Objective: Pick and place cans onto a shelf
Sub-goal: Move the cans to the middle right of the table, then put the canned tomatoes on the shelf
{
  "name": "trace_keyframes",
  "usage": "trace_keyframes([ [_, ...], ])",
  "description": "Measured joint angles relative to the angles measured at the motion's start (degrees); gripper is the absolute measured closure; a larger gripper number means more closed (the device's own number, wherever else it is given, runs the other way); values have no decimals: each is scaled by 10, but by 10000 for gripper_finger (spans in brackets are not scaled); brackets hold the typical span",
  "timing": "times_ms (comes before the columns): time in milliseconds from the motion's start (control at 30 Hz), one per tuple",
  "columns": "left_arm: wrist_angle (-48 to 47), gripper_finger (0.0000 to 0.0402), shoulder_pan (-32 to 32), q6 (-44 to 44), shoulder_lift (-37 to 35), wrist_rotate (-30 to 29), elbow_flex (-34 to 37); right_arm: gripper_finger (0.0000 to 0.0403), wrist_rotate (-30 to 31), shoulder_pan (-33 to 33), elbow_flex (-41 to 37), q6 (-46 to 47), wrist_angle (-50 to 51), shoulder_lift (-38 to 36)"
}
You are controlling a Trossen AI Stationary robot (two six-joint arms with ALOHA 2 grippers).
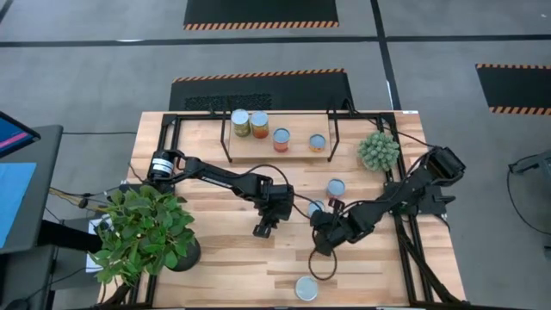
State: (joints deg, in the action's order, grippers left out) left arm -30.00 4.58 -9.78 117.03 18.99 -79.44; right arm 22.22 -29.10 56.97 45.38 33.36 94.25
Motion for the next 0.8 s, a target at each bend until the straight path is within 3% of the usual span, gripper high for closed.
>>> trace_keyframes([
  [133, 1, 308, 0, 0, 0, -3, 0, 321, 20, 33, -7, -18, 7, -1],
  [267, 3, 308, 0, 7, 0, -8, 0, 321, 118, 50, -9, -30, 21, -4],
  [333, 1, 308, 0, 13, 0, -10, 0, 321, 133, 42, 0, -51, 21, -15],
  [467, -3, 308, 3, 14, 0, -17, 0, 321, 85, -2, 19, -61, 30, -36],
  [600, 11, 308, 11, 7, 0, -10, 0, 321, -29, -46, 23, -6, 43, -53],
  [800, 47, 308, 36, -7, 0, 2, -1, 321, -60, -106, 24, 105, 39, -50],
])
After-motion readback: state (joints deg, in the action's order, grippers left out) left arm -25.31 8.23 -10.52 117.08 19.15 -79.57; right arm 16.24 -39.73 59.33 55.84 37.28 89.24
